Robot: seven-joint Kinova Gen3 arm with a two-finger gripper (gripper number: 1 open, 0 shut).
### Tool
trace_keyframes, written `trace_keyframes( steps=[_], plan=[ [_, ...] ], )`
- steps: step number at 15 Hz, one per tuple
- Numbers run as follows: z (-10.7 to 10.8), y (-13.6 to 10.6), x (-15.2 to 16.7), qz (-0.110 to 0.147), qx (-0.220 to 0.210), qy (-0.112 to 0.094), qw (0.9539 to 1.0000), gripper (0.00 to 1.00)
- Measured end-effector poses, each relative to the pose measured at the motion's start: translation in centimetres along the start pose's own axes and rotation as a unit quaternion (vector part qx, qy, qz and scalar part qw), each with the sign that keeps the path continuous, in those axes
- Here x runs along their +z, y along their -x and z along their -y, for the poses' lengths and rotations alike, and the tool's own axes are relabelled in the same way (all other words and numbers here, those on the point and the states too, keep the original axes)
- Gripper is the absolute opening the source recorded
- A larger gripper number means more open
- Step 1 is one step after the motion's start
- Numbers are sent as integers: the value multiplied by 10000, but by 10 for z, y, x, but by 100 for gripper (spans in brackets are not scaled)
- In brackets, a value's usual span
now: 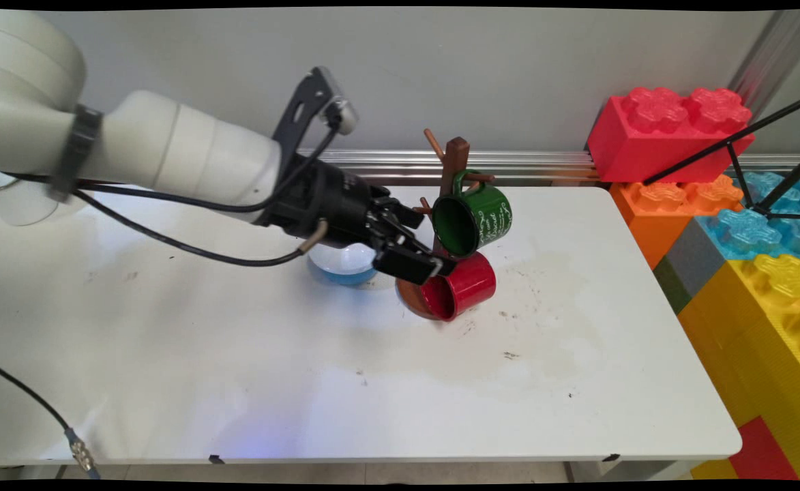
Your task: Pick up the green mug from the rack
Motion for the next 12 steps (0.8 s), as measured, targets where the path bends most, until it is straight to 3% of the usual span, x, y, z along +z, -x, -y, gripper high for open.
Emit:
trace_keyframes(
  steps=[12],
  plan=[
    [-7,-16,50,91,-636,-109,9979,100]
  ],
)
